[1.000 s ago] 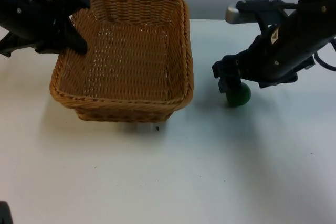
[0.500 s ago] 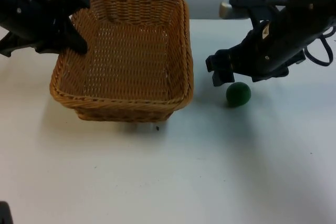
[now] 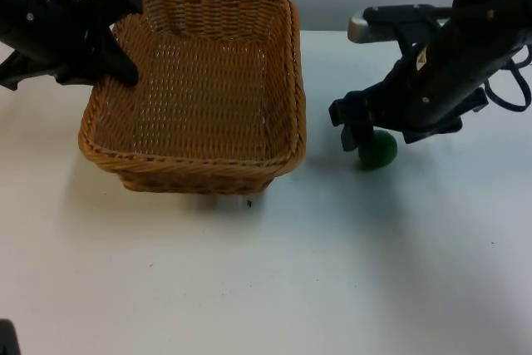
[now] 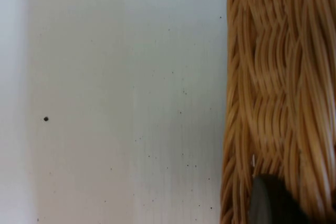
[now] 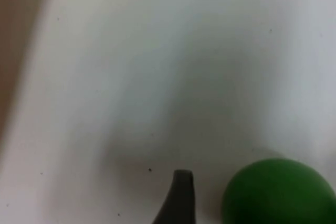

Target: Pick up the basket with the left hand and place the ball into the basket with the right hand.

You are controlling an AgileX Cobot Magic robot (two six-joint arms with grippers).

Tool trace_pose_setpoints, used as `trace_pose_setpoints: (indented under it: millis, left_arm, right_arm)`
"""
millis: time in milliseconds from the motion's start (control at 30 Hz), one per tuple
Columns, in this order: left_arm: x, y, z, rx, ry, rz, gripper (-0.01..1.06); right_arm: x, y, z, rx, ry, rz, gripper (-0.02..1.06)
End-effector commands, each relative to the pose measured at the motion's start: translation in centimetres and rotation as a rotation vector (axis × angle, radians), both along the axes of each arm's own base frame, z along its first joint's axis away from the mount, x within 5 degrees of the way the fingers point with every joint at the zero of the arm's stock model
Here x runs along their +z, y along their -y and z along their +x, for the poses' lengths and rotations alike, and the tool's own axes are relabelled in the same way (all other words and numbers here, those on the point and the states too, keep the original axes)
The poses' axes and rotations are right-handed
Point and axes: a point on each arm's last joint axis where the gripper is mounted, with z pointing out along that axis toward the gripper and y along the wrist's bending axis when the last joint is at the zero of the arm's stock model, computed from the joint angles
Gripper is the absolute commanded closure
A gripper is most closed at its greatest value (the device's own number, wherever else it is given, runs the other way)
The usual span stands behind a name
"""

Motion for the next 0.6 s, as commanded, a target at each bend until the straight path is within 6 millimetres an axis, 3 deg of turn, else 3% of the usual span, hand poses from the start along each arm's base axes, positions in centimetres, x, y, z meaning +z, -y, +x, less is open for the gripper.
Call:
trace_pose_setpoints:
  millis: [0, 433, 567]
  left_arm:
    - [0.87, 0.11, -0.03, 0.014, 0.012, -0.024, 1.05]
    - [0.87, 0.11, -0.03, 0.014, 0.012, -0.024, 1.05]
    - [0.87, 0.11, -0.03, 0.014, 0.012, -0.024, 1.05]
  right_arm:
    - [-0.34, -0.19, 0.04, -0.008, -0.010, 0.002, 0.30]
    - [-1.10, -0.18, 0.01, -0.019, -0.026, 0.000, 0.30]
    - [-1.09, -0.19, 0.02, -0.018, -0.024, 0.002, 0.35]
